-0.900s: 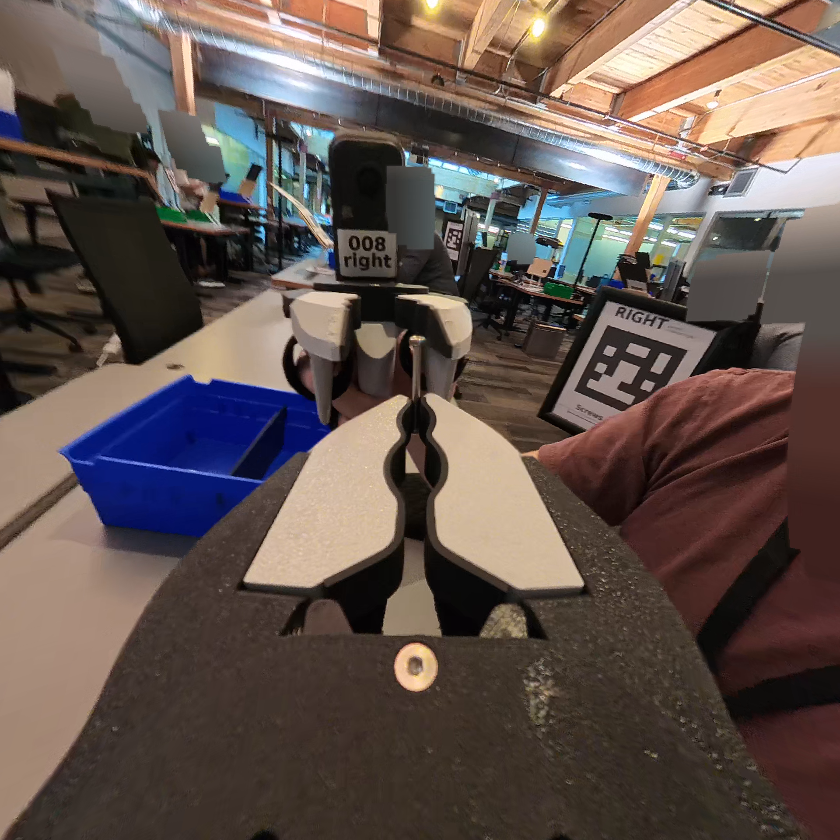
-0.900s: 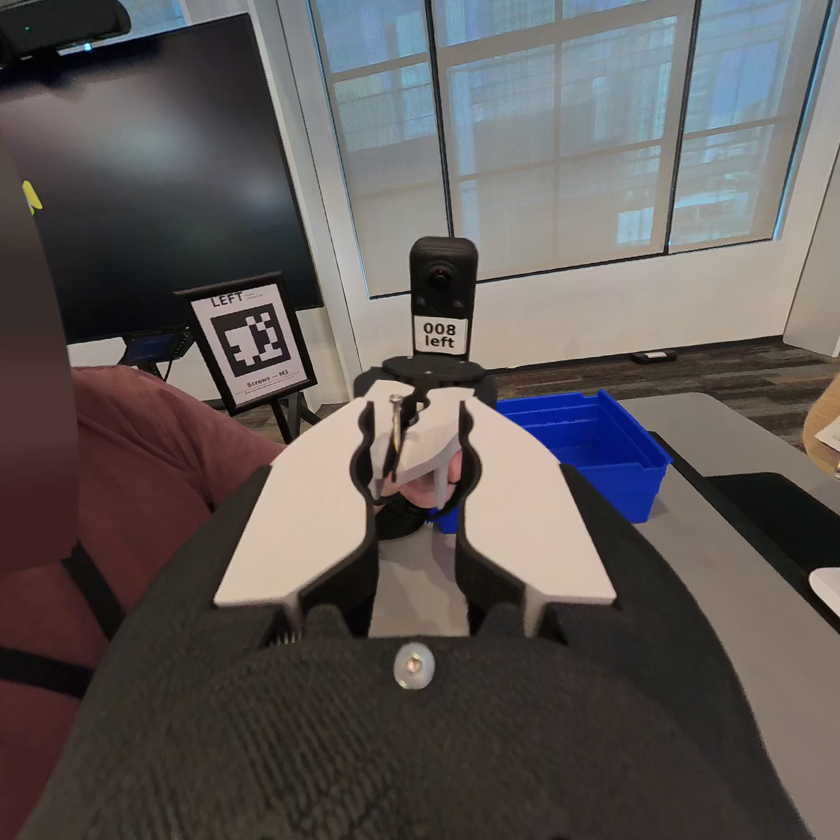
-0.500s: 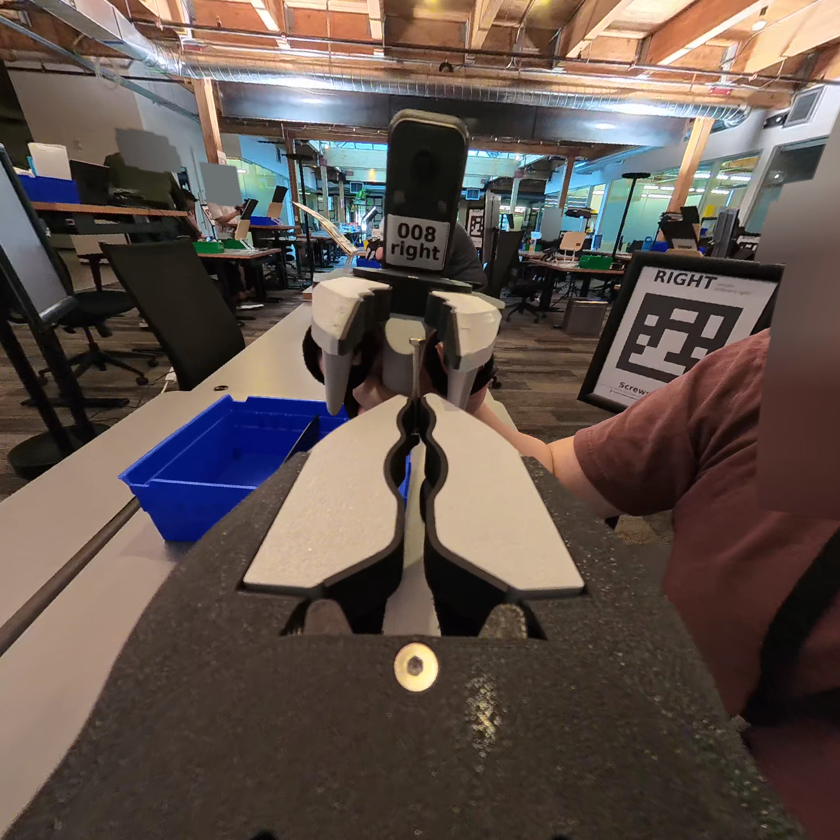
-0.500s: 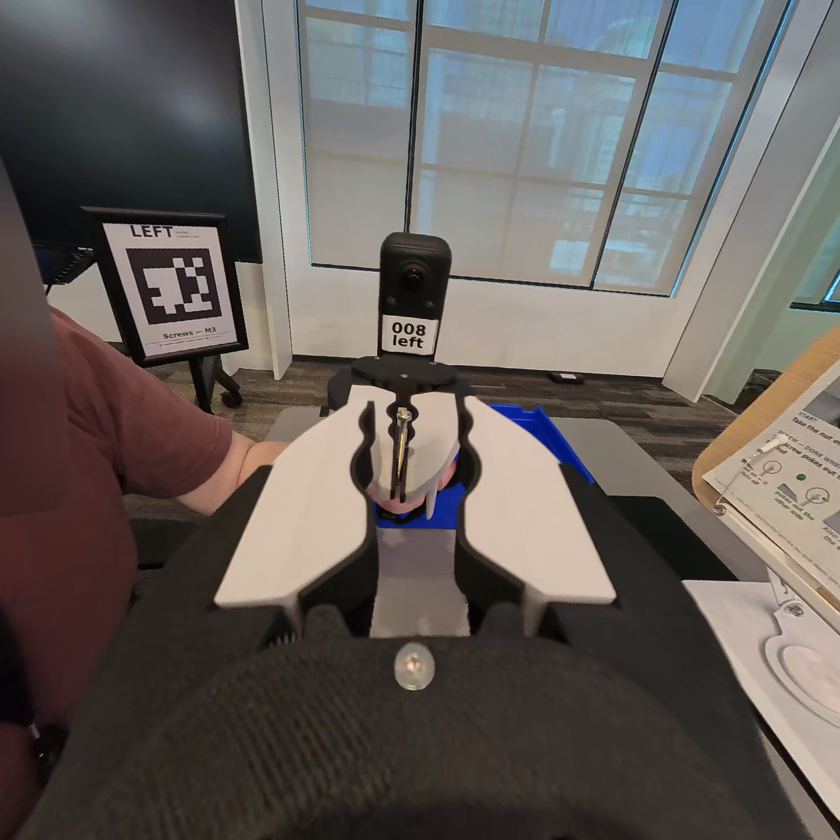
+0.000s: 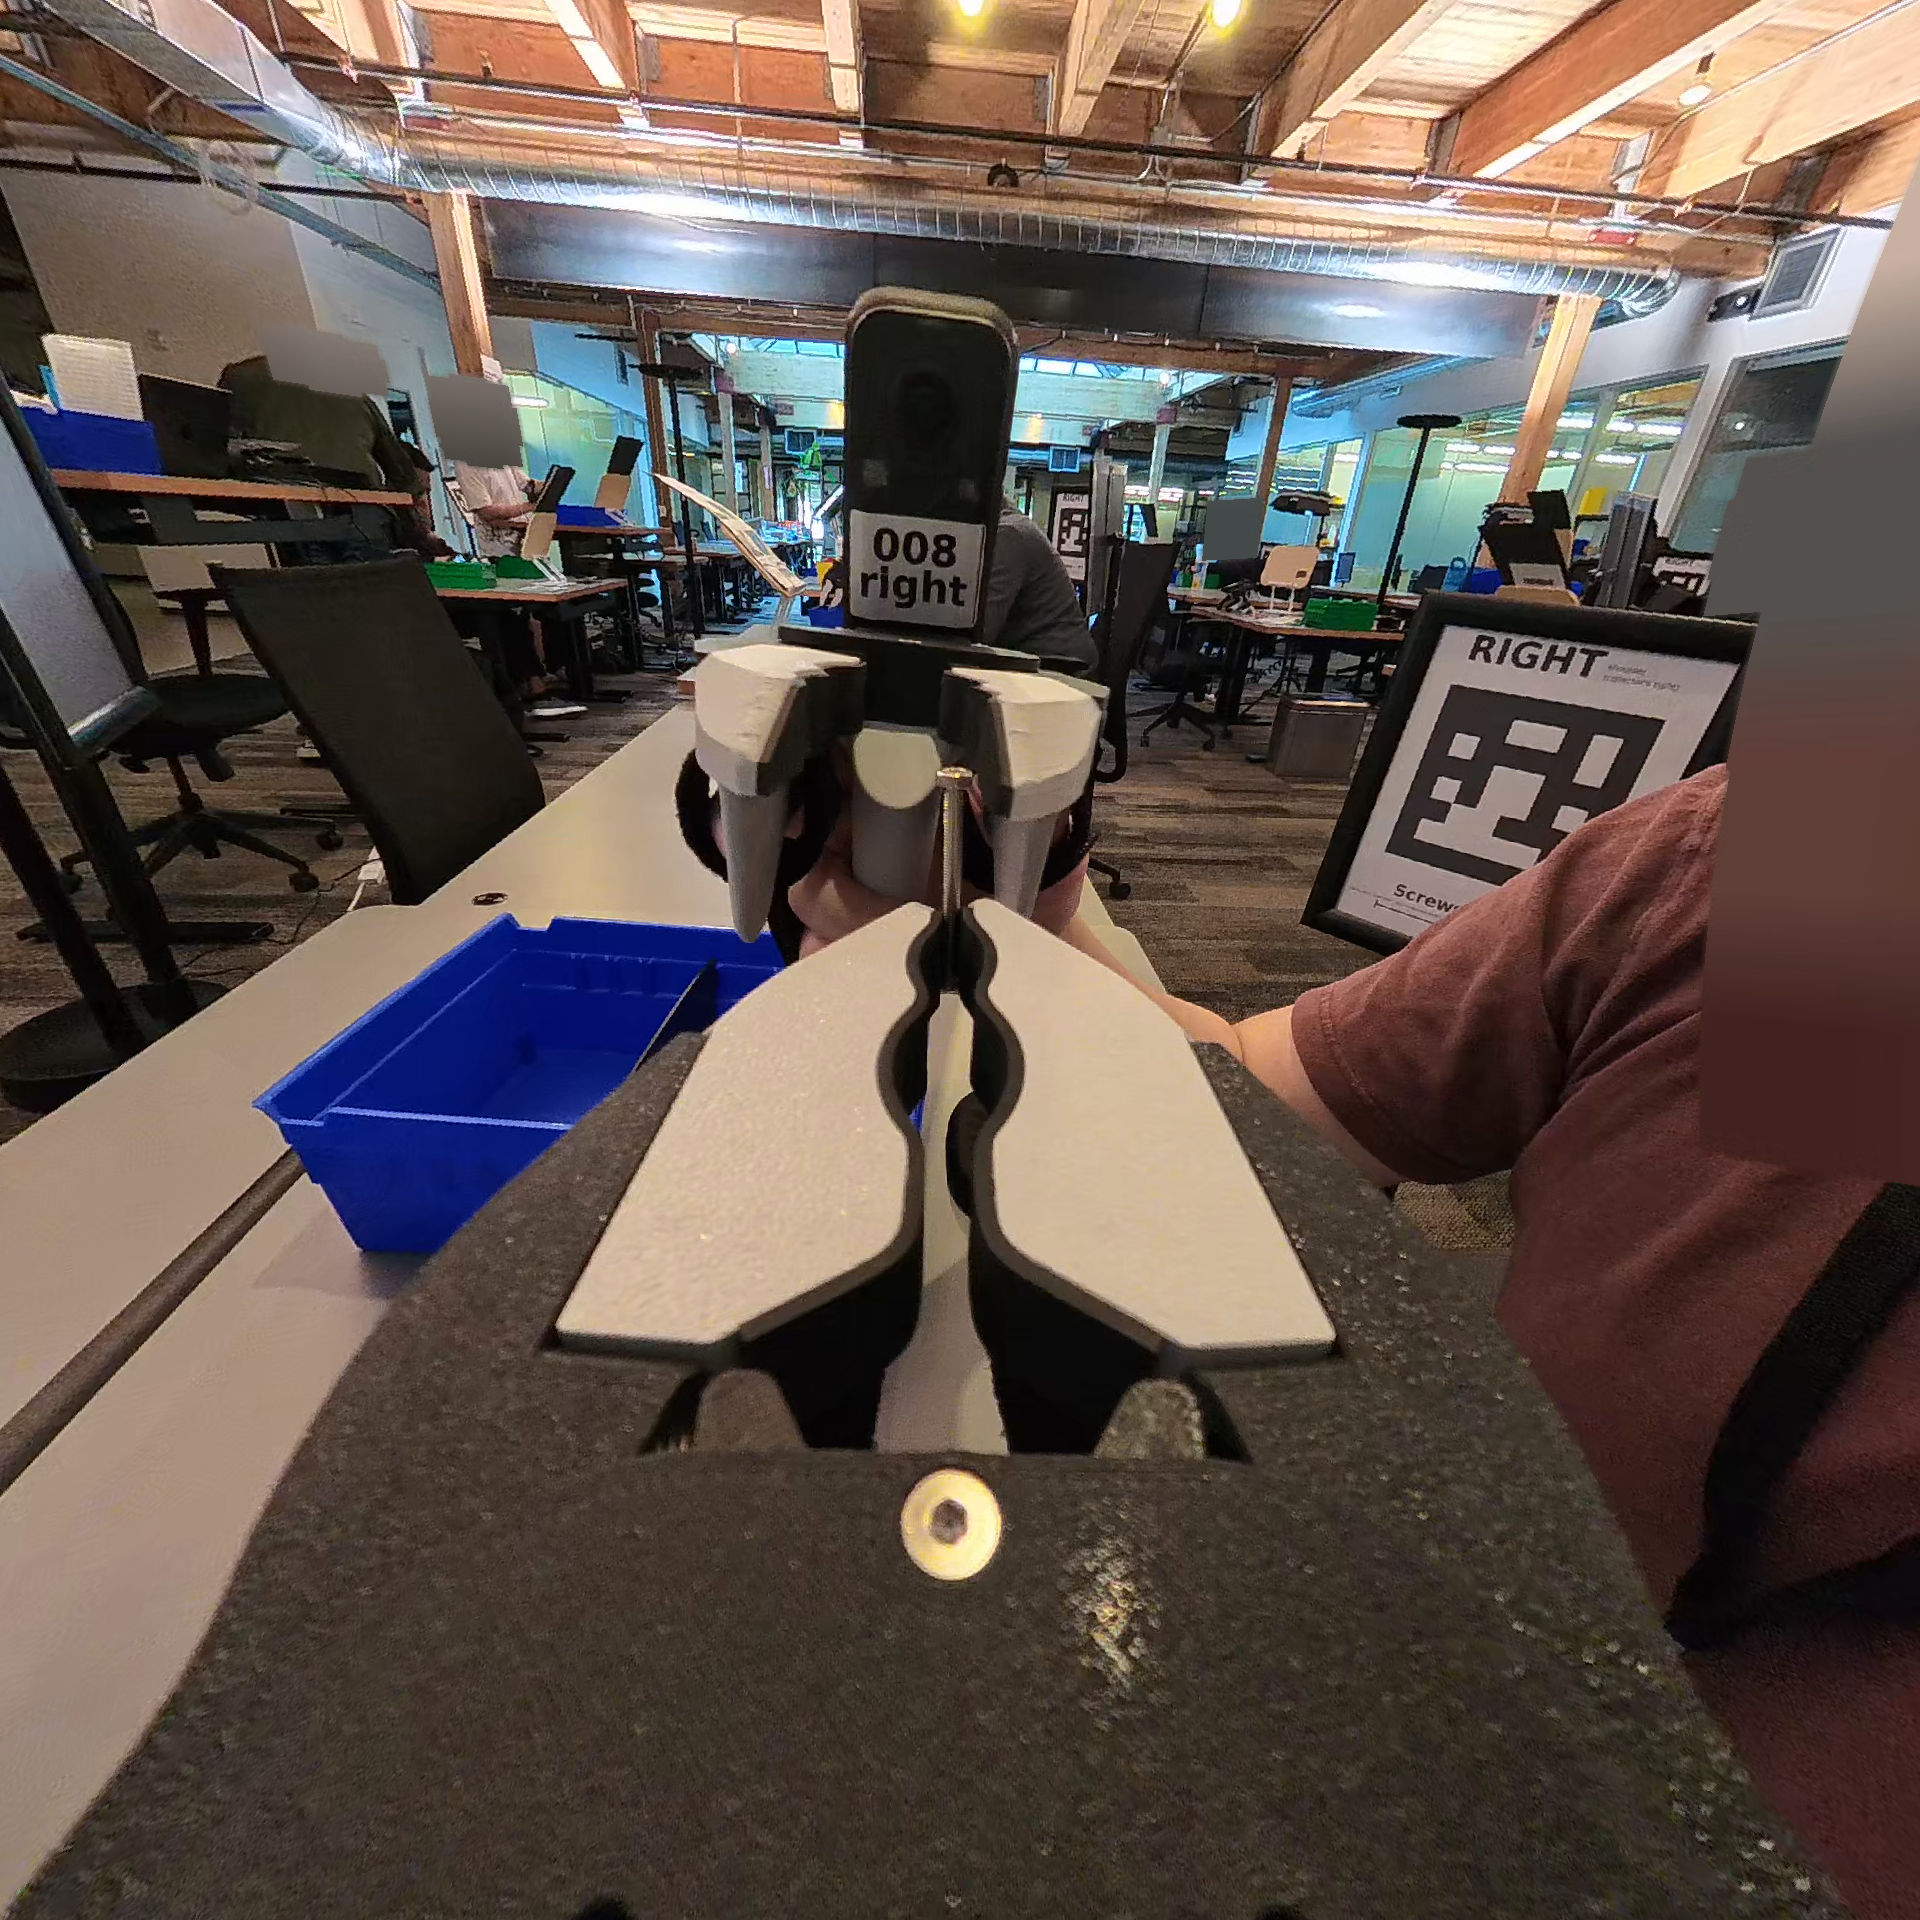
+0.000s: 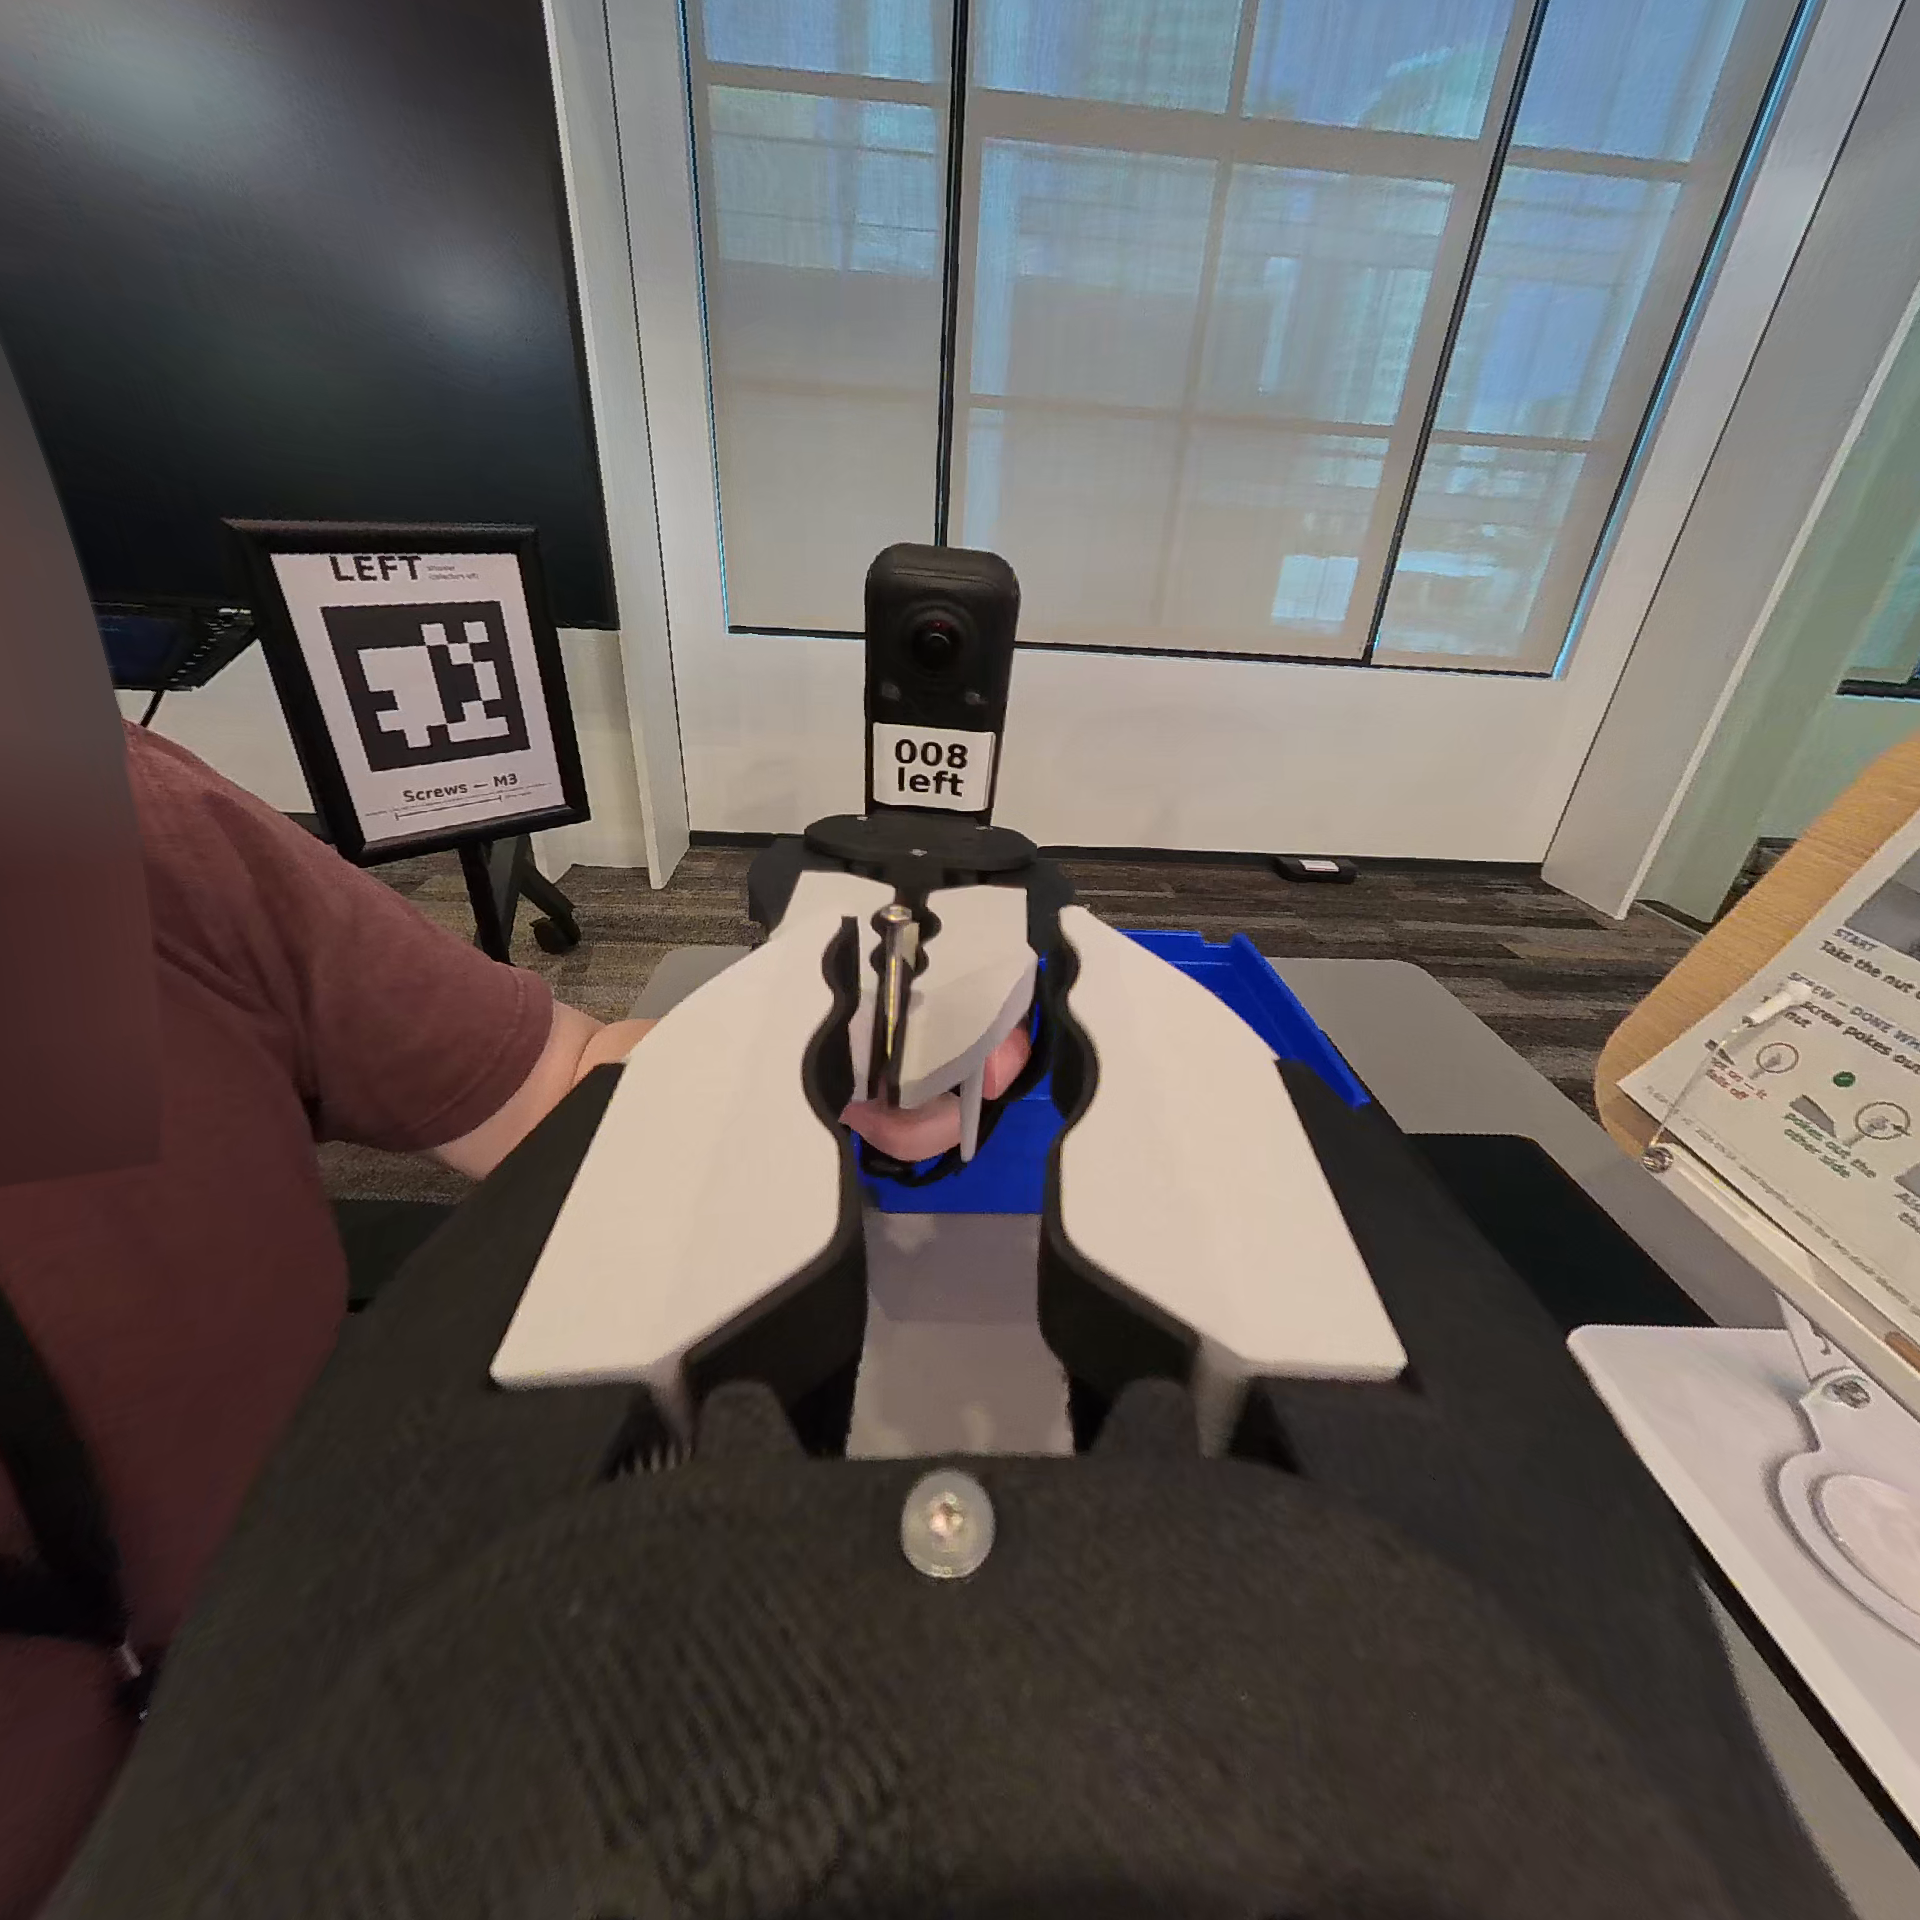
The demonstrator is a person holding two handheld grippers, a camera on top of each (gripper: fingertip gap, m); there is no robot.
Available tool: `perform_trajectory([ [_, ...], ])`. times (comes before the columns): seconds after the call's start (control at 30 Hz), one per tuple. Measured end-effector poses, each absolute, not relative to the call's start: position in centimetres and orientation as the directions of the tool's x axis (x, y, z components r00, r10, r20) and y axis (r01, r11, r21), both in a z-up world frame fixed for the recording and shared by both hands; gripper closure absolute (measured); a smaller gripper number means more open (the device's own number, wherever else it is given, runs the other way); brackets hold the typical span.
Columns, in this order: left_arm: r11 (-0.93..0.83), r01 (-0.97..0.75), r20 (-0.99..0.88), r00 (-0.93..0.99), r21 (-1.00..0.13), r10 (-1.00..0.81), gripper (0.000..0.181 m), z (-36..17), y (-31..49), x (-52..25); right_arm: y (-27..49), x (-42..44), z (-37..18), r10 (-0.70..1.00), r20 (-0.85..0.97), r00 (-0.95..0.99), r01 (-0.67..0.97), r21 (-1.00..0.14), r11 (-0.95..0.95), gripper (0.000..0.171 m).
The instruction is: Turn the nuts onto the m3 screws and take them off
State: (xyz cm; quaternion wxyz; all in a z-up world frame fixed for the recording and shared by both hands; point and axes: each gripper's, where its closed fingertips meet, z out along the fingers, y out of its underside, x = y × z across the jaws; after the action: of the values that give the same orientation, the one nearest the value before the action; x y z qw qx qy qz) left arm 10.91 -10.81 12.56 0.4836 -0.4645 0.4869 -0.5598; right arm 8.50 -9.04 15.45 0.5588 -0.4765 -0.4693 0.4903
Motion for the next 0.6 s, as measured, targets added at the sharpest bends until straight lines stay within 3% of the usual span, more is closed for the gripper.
perform_trajectory([
  [0.6,-0.050,0.073,0.042,-0.108,-0.996,-0.993,0.179,12.34,-11.22,11.21,-9.37,8.17,15.19,0.998,0.048,0.048,-0.094,-0.994,0.053,0.137],
])
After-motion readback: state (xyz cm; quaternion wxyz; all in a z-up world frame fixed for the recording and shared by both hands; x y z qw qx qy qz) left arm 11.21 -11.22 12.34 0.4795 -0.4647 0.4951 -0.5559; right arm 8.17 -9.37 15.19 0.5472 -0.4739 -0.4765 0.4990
